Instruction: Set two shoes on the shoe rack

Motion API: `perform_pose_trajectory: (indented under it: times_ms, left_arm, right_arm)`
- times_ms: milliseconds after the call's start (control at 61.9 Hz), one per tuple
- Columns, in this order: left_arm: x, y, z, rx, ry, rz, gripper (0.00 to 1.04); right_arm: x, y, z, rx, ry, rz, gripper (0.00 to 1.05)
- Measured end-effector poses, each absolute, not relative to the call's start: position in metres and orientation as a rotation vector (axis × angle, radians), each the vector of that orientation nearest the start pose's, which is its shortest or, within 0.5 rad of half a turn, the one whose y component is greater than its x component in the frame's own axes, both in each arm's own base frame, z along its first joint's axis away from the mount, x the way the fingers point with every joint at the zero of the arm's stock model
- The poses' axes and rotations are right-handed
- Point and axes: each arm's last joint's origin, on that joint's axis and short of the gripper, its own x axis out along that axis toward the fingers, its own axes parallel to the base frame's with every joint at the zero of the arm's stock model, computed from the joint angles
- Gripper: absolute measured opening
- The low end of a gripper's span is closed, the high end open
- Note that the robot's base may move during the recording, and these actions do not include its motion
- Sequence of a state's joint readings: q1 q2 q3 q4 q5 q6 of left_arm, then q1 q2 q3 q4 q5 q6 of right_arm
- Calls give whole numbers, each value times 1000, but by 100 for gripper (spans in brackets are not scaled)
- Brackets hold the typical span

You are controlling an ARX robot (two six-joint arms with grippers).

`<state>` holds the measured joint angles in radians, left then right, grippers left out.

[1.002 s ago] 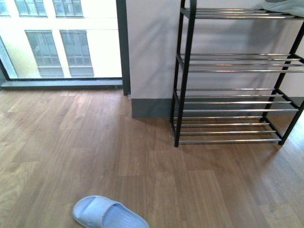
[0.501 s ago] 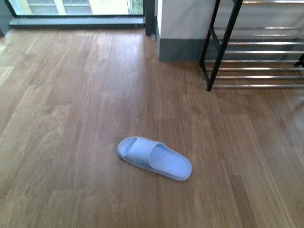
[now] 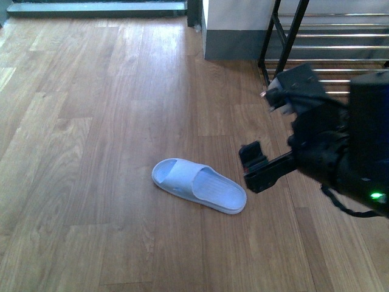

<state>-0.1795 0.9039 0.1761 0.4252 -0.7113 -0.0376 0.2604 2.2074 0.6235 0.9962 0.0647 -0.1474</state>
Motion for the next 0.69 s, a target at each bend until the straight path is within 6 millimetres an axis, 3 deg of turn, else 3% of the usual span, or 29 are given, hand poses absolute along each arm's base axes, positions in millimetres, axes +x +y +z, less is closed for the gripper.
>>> perform_pose_trajectory:
  times_ms: [291, 695]
  left_arm:
    - [166, -11, 166, 95, 266, 533, 2]
    - [166, -11, 166, 96, 266, 533, 2]
  right_arm:
    - [334, 110, -44, -268, 619, 317, 95]
    - [373, 117, -118, -361, 682, 363, 95]
